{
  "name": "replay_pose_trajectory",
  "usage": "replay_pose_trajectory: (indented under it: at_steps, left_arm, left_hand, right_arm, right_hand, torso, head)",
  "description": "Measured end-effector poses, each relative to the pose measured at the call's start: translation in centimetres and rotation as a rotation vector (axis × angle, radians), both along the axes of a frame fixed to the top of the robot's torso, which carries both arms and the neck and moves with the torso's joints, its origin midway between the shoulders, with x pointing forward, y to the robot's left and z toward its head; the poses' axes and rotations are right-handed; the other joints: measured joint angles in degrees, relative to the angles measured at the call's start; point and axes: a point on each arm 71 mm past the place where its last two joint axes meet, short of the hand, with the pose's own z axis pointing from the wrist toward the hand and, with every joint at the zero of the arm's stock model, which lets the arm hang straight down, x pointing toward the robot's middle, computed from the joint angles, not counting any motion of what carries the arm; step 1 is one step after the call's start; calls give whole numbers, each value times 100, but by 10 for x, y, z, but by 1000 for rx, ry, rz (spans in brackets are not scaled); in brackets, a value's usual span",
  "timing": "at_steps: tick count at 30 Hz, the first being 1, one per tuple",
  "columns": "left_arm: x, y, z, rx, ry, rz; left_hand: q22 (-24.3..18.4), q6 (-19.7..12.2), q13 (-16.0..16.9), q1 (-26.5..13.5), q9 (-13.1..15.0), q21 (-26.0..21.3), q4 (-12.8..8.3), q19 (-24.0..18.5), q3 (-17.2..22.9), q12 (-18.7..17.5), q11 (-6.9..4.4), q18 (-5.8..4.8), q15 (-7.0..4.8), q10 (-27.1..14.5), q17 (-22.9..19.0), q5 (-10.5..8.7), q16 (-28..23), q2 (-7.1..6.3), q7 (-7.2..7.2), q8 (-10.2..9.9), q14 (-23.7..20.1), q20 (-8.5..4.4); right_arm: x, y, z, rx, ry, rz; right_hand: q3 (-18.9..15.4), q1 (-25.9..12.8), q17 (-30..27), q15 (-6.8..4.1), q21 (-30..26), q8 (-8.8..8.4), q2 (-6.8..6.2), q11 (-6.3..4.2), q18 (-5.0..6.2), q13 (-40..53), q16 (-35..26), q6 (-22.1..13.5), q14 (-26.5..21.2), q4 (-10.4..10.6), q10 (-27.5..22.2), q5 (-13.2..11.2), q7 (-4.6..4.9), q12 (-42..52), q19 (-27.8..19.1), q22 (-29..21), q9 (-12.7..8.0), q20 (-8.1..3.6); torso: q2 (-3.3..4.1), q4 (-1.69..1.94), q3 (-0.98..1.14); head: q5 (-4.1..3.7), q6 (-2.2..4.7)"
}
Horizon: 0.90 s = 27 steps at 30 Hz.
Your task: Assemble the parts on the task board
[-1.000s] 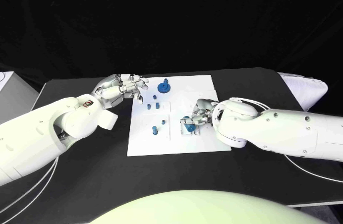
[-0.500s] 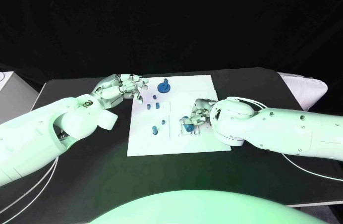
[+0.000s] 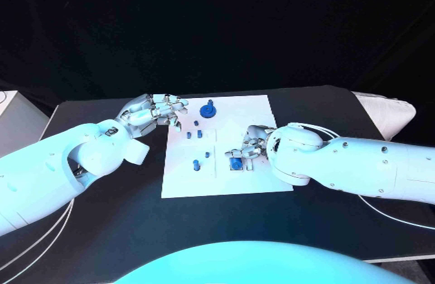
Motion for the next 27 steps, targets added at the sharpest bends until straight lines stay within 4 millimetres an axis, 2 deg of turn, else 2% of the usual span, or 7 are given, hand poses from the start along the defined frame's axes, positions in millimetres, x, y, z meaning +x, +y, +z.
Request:
replay_pose_trajectory:
  at_steps: [9,14,18,21,23,25,27]
  left_arm:
    - [0,0,-1,0,2,0]
    - [-1,1,-2,1,4,1]
    - [-1,1,-3,2,6,2]
    - [-1,1,-3,3,8,2]
    - [-1,2,-3,3,8,2]
    - [-1,2,-3,3,9,2]
    - [-1,2,-4,3,9,2]
  left_hand:
    - [0,0,0,0,0,0,0,0,0,0,0,0,0,0,0,0,0,0,0,0,0,0]
    - [0,0,0,0,0,0,0,0,0,0,0,0,0,0,0,0,0,0,0,0,0,0]
    - [-24,0,-15,0,-17,0,0,21,0,0,0,0,0,0,12,0,-30,0,0,0,0,21]
    - [-24,0,-15,0,-17,0,0,21,0,0,0,0,0,0,12,0,-30,0,0,0,0,21]
    - [-24,0,-15,0,-17,0,0,21,0,0,0,0,0,0,12,0,-30,0,0,0,0,21]
    - [-24,0,-15,0,-17,0,0,21,0,0,0,0,0,0,12,0,-29,0,0,0,0,21]
    - [-24,0,-15,0,-18,0,0,21,0,0,0,0,0,0,12,0,-30,0,0,0,0,21]
  right_arm:
    - [-4,-9,3,13,-22,-15]
    - [-8,-16,7,53,-47,-18]
    - [-11,-19,14,111,-81,-7]
    - [-12,-22,19,157,-107,7]
    - [-13,-24,21,183,-120,18]
    - [-13,-26,22,203,-128,29]
    - [-13,-28,23,228,-136,45]
  right_hand:
    - [0,-56,0,0,0,24,62,0,0,4,0,0,0,0,0,47,0,0,0,-1,-12,0]
    - [33,510,0,0,-117,24,75,0,0,4,-38,-79,0,-33,0,333,71,0,0,-1,-71,0]
    - [33,913,0,0,-256,24,-16,0,0,5,-78,-104,0,-33,0,525,61,0,0,-1,-91,0]
    - [70,1440,0,0,-290,62,-116,-1,0,6,-78,-104,0,-70,2,505,62,102,0,-2,-109,0]
    - [147,1893,0,1,-290,72,-196,-22,0,25,-78,-99,0,-84,23,80,57,165,0,-2,-137,0]
    - [312,2314,0,3,-290,90,-262,-16,0,55,-78,-68,0,-91,49,-504,26,219,0,-2,-175,1]
    - [458,2683,2,2,-258,90,-346,-3,0,56,-78,-35,5,-121,62,-832,-6,282,0,-2,-215,0]
  torso:
    - [1,3,7]
    - [1,2,5]
    - [-1,-3,4]
    - [-3,-3,3]
    - [-3,-2,3]
    - [-3,-1,1]
    - [-3,0,0]
  head:
    - [2,0]
    - [5,0]
    - [11,0]
    - [12,0]
    - [13,0]
    - [11,0]
    - [9,0]
